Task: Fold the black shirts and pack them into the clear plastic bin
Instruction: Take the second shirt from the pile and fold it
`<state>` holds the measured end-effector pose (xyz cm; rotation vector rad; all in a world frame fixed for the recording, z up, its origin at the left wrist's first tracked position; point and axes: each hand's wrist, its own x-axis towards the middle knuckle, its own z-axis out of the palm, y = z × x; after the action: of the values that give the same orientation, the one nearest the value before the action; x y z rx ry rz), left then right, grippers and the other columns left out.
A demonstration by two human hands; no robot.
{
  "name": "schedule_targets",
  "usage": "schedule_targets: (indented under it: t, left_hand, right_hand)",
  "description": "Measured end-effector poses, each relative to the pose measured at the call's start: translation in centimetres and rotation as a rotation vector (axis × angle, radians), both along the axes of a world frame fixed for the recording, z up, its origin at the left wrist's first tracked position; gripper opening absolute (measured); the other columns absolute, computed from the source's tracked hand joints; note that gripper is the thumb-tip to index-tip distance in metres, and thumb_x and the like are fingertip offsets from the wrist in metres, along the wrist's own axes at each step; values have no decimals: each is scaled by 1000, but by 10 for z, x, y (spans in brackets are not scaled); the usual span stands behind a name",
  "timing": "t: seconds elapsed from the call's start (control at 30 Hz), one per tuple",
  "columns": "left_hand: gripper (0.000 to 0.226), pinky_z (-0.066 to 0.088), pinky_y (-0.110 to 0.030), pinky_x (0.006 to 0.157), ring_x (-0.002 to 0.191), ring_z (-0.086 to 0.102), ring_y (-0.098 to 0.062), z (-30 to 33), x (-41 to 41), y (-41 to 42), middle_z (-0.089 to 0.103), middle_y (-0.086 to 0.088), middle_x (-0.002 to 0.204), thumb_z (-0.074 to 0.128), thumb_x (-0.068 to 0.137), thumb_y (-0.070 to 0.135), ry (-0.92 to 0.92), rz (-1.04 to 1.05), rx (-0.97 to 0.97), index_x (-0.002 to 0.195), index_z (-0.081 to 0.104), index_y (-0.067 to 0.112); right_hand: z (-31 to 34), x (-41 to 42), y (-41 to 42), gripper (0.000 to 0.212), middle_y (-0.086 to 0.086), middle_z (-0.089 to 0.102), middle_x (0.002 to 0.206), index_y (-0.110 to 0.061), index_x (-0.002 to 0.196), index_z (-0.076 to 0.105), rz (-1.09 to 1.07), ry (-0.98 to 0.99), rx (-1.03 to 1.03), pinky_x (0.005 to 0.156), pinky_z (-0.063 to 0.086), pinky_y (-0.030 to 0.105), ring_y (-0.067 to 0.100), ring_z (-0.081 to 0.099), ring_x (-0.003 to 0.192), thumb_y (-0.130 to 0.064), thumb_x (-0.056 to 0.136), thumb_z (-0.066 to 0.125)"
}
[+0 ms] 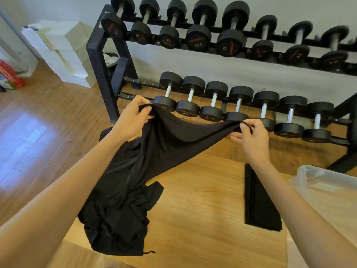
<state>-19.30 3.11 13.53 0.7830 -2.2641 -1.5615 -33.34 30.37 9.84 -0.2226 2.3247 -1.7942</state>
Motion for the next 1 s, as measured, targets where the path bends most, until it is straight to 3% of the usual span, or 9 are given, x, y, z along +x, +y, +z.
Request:
schedule_targets:
  t: [0.13, 0.27, 0.37, 0.53, 0.63, 0.8, 0.87, 1.0]
  left_hand:
    - [6, 49, -8, 72, 91, 59, -6, 23, -40, -11, 55, 2, 96, 42, 103, 8, 77, -56, -86, 105, 48, 9]
    - [6, 52, -13, 80, 106, 62, -18, 41, -73, -27, 58, -9, 110, 43, 103, 10, 129, -107, -107, 107, 48, 10]
    - [8, 51, -15, 83, 107, 63, -18, 53, -93, -33, 59, -13, 113, 43, 103, 10, 166, -146, -123, 109, 48, 9]
    - [7, 44, -5, 71, 81, 56, 7, 68, -116, -39, 56, 6, 96, 43, 103, 14, 210, -159, -215, 108, 47, 13]
    - [5, 41, -6, 63, 67, 53, 9, 75, -125, -46, 56, 6, 90, 44, 103, 19, 225, -187, -296, 107, 47, 18]
    - [8, 43, -11, 84, 93, 54, 0, 87, -134, -56, 56, 9, 98, 46, 101, 16, 305, -195, -338, 108, 50, 15]
    - [8, 44, -14, 87, 98, 54, -3, 90, -134, -58, 56, 7, 101, 45, 101, 14, 321, -191, -348, 108, 50, 15]
    - [9, 44, -12, 87, 97, 54, -1, 92, -130, -61, 58, 5, 103, 45, 101, 14, 338, -182, -352, 107, 51, 16]
  right_hand:
    - [26, -23, -11, 13, 9, 64, 112, -15, 114, 51, -72, 93, -45, 72, 58, 20, 9, 71, 87, -16, 101, 47]
    - [49, -46, -21, 11, 8, 64, 111, -14, 112, 50, -143, 164, -76, 74, 57, 18, 9, 69, 90, -15, 102, 47]
    - [58, -59, -25, 9, 6, 64, 107, -12, 109, 51, -206, 219, -81, 75, 57, 18, 7, 68, 89, -14, 101, 48]
    - [61, -79, -24, 6, 1, 62, 103, -15, 106, 51, -286, 295, -31, 83, 55, 23, 13, 66, 96, -16, 101, 48]
    - [66, -88, -21, 7, -8, 59, 93, -14, 106, 51, -301, 334, 2, 81, 53, 24, 12, 63, 92, -18, 101, 48]
    - [83, -97, -20, 7, -5, 58, 97, -17, 105, 52, -315, 428, 27, 74, 45, 16, 6, 54, 85, -19, 101, 47]
    - [89, -98, -19, 7, -9, 61, 101, -23, 101, 51, -304, 448, -4, 85, 48, 23, 7, 59, 96, -18, 100, 47]
    - [97, -93, -18, 16, -7, 66, 112, -29, 100, 51, -264, 477, -42, 97, 46, 23, 2, 59, 109, -14, 99, 47]
